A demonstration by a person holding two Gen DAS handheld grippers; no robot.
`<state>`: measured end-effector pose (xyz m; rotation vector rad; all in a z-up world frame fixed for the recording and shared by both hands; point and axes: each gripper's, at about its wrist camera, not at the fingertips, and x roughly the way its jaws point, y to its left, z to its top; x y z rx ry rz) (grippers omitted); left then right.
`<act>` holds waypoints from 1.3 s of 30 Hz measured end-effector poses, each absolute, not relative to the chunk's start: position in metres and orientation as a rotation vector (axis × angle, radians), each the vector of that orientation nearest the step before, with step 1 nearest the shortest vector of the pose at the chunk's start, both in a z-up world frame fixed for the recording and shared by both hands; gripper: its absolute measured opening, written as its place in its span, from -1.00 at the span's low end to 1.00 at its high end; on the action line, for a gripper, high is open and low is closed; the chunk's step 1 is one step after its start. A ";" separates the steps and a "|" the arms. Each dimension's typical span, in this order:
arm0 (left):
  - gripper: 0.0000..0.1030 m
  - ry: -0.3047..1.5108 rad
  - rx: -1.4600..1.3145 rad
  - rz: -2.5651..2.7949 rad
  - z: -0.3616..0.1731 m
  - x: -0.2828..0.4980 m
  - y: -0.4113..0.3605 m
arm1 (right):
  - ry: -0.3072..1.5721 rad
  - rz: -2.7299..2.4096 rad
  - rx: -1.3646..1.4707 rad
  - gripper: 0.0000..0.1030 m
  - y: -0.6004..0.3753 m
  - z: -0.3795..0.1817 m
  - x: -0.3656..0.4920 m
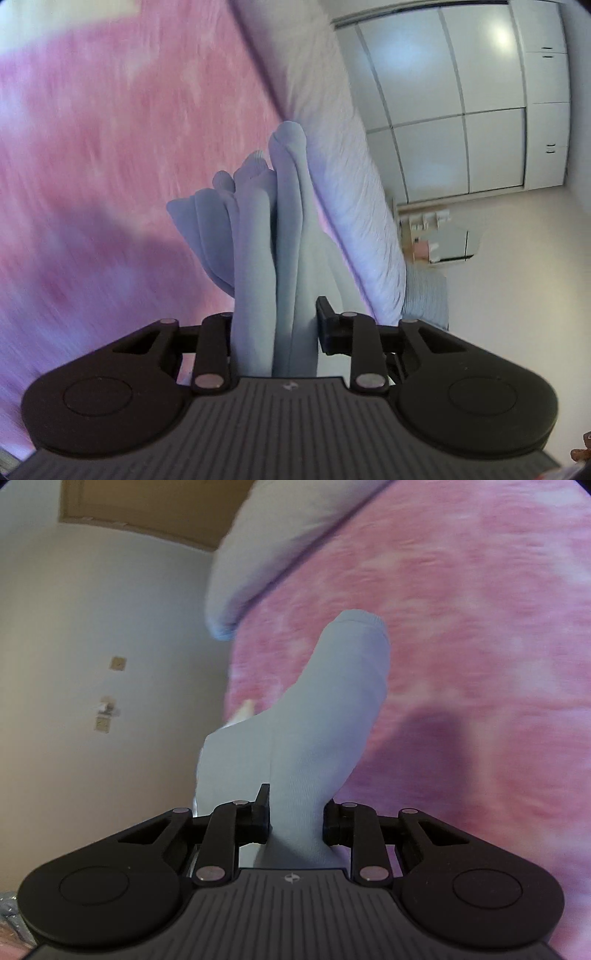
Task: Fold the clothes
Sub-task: 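Grasp the folded sweatshirt edges with both grippers and lift it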
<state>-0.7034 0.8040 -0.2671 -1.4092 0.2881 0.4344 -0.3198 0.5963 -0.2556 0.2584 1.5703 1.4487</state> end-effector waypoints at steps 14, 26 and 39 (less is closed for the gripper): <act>-0.52 0.362 -1.242 0.459 -0.250 -0.923 1.062 | 1.482 1.495 0.384 -0.52 0.829 -0.250 -0.582; -0.50 0.348 -1.278 0.433 -0.361 -0.993 1.115 | 1.429 1.472 0.248 -0.51 0.908 -0.330 -0.666; -0.46 0.444 -1.164 0.606 -0.305 -1.019 1.089 | 1.375 1.302 -0.010 -0.07 0.909 -0.309 -0.678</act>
